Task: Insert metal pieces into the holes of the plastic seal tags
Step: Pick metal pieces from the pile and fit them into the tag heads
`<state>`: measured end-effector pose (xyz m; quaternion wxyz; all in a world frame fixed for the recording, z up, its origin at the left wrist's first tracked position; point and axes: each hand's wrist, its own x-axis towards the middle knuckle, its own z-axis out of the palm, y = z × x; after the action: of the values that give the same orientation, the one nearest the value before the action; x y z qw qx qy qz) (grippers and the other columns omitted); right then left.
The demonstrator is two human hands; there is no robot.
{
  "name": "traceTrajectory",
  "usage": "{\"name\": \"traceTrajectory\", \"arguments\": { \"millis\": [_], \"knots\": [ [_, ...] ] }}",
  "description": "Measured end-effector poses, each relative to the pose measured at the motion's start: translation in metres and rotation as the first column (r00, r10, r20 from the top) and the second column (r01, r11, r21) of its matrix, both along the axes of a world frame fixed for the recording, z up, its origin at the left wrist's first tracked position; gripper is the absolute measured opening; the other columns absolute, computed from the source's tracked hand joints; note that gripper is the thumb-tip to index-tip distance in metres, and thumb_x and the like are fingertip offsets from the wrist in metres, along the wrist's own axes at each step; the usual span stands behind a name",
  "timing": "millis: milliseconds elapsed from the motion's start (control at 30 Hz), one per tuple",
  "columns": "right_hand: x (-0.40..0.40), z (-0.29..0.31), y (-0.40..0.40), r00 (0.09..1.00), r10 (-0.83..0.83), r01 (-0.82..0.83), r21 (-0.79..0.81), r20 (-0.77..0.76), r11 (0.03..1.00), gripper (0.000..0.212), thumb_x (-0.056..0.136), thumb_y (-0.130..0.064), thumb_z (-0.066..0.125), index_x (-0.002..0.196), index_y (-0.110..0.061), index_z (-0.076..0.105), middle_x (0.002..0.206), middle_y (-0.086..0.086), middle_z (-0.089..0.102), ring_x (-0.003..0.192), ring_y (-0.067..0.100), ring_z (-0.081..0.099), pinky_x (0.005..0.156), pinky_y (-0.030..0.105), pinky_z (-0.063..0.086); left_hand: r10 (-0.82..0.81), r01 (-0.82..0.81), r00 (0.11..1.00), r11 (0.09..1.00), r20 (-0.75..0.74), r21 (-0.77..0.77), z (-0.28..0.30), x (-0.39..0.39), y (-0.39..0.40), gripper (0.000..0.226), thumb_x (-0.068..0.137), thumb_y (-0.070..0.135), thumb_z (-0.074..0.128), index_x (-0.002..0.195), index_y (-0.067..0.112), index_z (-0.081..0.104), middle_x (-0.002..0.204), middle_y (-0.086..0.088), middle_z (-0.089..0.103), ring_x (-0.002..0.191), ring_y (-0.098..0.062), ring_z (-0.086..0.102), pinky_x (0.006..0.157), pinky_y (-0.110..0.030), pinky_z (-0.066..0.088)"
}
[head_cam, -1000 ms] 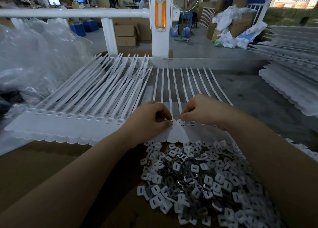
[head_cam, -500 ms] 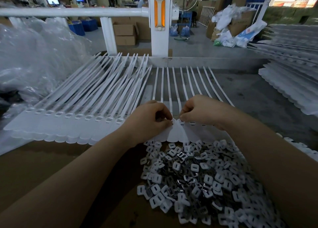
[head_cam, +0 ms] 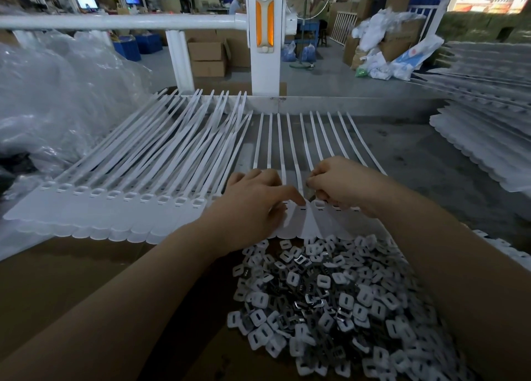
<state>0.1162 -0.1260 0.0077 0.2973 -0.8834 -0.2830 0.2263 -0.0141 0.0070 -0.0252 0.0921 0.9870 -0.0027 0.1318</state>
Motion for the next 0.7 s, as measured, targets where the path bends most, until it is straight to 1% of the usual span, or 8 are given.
{"name": "traceTrajectory", "arguments": {
  "millis": [100, 200, 267, 367, 467, 533, 600, 700],
  "knots": [
    [-0.001, -0.001, 0.0, 1.0, 0.01, -0.011, 0.008, 0.009, 1.0, 0.017, 0.097, -0.018, 0.052, 0.086, -0.013, 0.064, 0.069, 0.008, 0.056, 0.054, 0.017, 0.045, 0.047, 0.028, 0.036, -0.01, 0.008, 1.0, 0.993, 0.017, 0.12, 0.001, 0.001, -0.001, 0.037, 0.095, 0.025, 0.045, 0.124, 0.045, 0.057, 0.104, 0.008, 0.051, 0.104, -0.013, 0.046, 0.091, -0.033, 0.025],
    [-0.003, 0.0, 0.0, 1.0, 0.017, -0.017, 0.016, 0.011, 1.0, 0.015, 0.097, -0.021, 0.054, 0.088, -0.013, 0.064, 0.069, 0.006, 0.057, 0.054, 0.016, 0.046, 0.047, 0.028, 0.036, -0.01, 0.004, 1.0, 0.981, 0.029, 0.194, 0.002, 0.003, -0.004, 0.037, 0.094, 0.027, 0.043, 0.124, 0.045, 0.056, 0.106, 0.009, 0.054, 0.106, -0.013, 0.048, 0.093, -0.035, 0.026],
    [-0.003, -0.001, 0.0, 1.0, 0.019, -0.02, 0.015, 0.016, 1.0, 0.015, 0.097, -0.021, 0.053, 0.09, -0.014, 0.064, 0.069, 0.006, 0.057, 0.054, 0.016, 0.046, 0.049, 0.029, 0.037, 0.01, -0.01, 1.0, 0.986, -0.001, 0.164, 0.003, 0.004, -0.006, 0.039, 0.092, 0.03, 0.038, 0.124, 0.046, 0.055, 0.11, 0.009, 0.053, 0.107, -0.013, 0.049, 0.096, -0.038, 0.03],
    [-0.002, -0.002, 0.0, 0.999, 0.03, -0.03, 0.017, 0.02, 0.999, 0.014, 0.097, -0.02, 0.053, 0.086, -0.019, 0.061, 0.069, 0.004, 0.058, 0.055, 0.015, 0.047, 0.05, 0.028, 0.038, 0.028, -0.025, 0.998, 0.998, -0.052, 0.065, 0.004, 0.004, -0.006, 0.044, 0.087, 0.033, 0.031, 0.123, 0.046, 0.053, 0.111, 0.006, 0.052, 0.106, -0.015, 0.048, 0.094, -0.037, 0.037],
    [-0.001, -0.002, -0.001, 0.998, 0.069, -0.069, 0.043, 0.007, 0.997, 0.01, 0.095, -0.021, 0.057, 0.086, -0.022, 0.062, 0.072, 0.003, 0.061, 0.056, 0.012, 0.049, 0.05, 0.025, 0.04, 0.029, -0.028, 0.998, 1.0, -0.061, 0.014, 0.005, 0.003, -0.001, 0.04, 0.091, 0.026, 0.045, 0.122, 0.048, 0.056, 0.106, 0.006, 0.052, 0.104, -0.014, 0.048, 0.091, -0.035, 0.04],
    [0.0, 0.001, -0.003, 0.989, 0.149, -0.15, 0.052, 0.022, 0.987, 0.005, 0.092, -0.022, 0.062, 0.088, -0.023, 0.065, 0.071, 0.0, 0.063, 0.054, 0.008, 0.051, 0.049, 0.023, 0.041, 0.039, -0.037, 0.998, 0.998, -0.051, 0.051, 0.006, 0.002, 0.004, 0.04, 0.09, 0.027, 0.05, 0.122, 0.05, 0.057, 0.102, 0.008, 0.052, 0.104, -0.013, 0.049, 0.092, -0.033, 0.035],
    [-0.002, 0.007, -0.004, 0.954, 0.296, -0.297, 0.025, 0.041, 0.955, 0.003, 0.089, -0.025, 0.066, 0.087, -0.026, 0.067, 0.071, -0.002, 0.066, 0.055, 0.004, 0.054, 0.049, 0.021, 0.042, 0.063, -0.059, 0.998, 0.994, -0.032, 0.094, 0.006, -0.002, 0.01, 0.037, 0.09, 0.028, 0.052, 0.121, 0.048, 0.058, 0.101, 0.01, 0.053, 0.105, -0.013, 0.049, 0.09, -0.031, 0.029],
    [-0.012, 0.016, -0.006, 0.826, 0.563, -0.563, -0.05, -0.017, 0.825, 0.004, 0.085, -0.025, 0.072, 0.087, -0.029, 0.071, 0.083, -0.002, 0.072, 0.07, 0.011, 0.064, 0.058, 0.026, 0.051, 0.095, -0.094, 0.995, 0.99, -0.007, 0.109, 0.007, -0.005, 0.017, 0.034, 0.09, 0.025, 0.053, 0.117, 0.043, 0.063, 0.097, 0.012, 0.05, 0.104, -0.012, 0.049, 0.087, -0.029, 0.023]
  ]
}}
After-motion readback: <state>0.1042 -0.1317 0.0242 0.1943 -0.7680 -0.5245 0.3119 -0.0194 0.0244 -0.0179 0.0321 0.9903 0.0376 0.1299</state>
